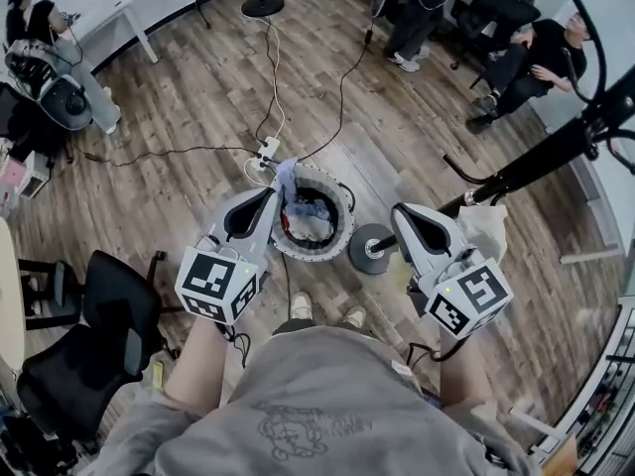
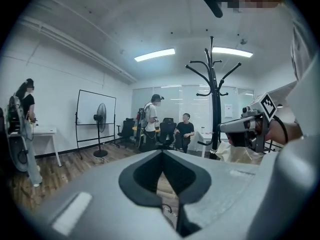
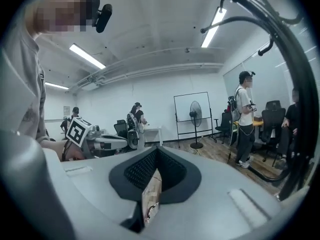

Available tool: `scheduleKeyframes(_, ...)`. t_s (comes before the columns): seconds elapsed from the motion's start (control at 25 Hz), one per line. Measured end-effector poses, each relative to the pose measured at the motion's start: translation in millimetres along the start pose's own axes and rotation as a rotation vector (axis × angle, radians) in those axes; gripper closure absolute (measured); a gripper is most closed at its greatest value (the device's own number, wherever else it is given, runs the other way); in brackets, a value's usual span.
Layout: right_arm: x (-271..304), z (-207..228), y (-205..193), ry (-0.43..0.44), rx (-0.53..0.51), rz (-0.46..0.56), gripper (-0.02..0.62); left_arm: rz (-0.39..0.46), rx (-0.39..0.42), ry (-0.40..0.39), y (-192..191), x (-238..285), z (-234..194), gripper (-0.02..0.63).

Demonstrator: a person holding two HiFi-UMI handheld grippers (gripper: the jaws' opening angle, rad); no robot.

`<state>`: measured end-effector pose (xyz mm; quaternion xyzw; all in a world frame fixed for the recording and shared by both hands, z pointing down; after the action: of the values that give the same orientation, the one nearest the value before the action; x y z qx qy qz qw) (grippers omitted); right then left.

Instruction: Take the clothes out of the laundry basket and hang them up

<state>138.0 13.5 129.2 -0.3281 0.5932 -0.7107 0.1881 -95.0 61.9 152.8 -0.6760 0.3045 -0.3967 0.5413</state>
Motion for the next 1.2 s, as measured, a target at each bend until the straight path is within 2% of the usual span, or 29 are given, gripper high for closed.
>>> scheduleKeyframes(0.08, 19.8, -5.9, -5.4, -0.008, 0.005, -0.024, 0.562, -0.025, -0.017, 0.018, -8.7, -7.2, -15.5, 0.581)
scheduleKeyframes(0.12, 30.3, -7.5, -7.9, -0.020, 0.010, -0.039, 0.544, -0.047, -0.022, 0.025, -13.1, -9.1, -23.5, 0.558)
scheduleKeyframes(0.2, 50.7, -10.6, -15.7, -0.038, 0.011, -0.077, 0.458, -0.095, -0.026, 0.034, -23.8, -10.9, -37.8, 0.514)
scheduleKeyframes(0.28, 68.2, -13.7, -27.3, -0.043, 0.008, -0.112, 0.445, -0.133, -0.028, 0.038, -36.9, -11.3, -49.7, 0.469)
scheduleKeyframes(0.44, 101.4, -14.7, -51.6, -0.044, 0.027, -0.165, 0.442, -0.177, -0.053, 0.062, -62.4, -6.3, -76.4, 0.462)
scheduleKeyframes(0.6, 139.8, -5.3, -93.3, -0.037, 0.028, -0.248, 0.442, -0.236, -0.095, 0.098, -98.9, 8.3, -97.5, 0.459)
scheduleKeyframes(0.8, 190.6, 17.0, -149.9, -0.025, 0.022, -0.343, 0.439, -0.319, -0.084, 0.125, -140.6, 33.4, -121.0, 0.448)
scheduleKeyframes(1.0, 240.4, 28.4, -211.8, 0.007, 0.002, -0.437, 0.434, -0.350, -0.166, 0.143, -203.6, 62.1, -144.3, 0.448)
scheduleKeyframes(1.2, 284.3, 42.6, -279.0, 0.030, -0.014, -0.515, 0.430, -0.398, -0.214, 0.156, -269.7, 98.2, -167.4, 0.448)
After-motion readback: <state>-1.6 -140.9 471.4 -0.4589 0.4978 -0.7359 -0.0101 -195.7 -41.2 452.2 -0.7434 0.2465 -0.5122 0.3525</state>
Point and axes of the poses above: the fingertips, and each gripper's own axes: x forward along the fingers, z to its right, y out of its top, the point moved 5 cm from there along -x, backward along the fingers, and after that the axes turned 13 degrees about -y, right-handed, at the moved point
